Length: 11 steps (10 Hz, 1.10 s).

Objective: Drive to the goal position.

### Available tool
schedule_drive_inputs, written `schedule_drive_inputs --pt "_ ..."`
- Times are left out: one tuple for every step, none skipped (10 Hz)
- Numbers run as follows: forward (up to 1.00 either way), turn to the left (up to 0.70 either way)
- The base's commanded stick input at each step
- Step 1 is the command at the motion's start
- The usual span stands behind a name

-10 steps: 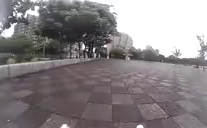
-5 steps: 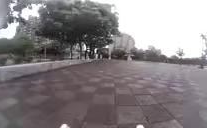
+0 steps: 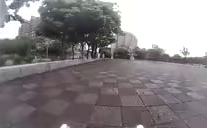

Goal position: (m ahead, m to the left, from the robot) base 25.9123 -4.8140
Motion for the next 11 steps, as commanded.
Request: schedule_drive_inputs --pt "0.85 0.01" --pt "0.85 0.01" --pt "0.85 0.01" --pt "0.85 0.01" --pt "0.85 0.01" --pt "0.85 0.01" --pt "0.85 0.01" --pt "0.85 0.01" --pt "0.85 0.01" --pt "0.85 0.01" --pt "0.85 0.01"
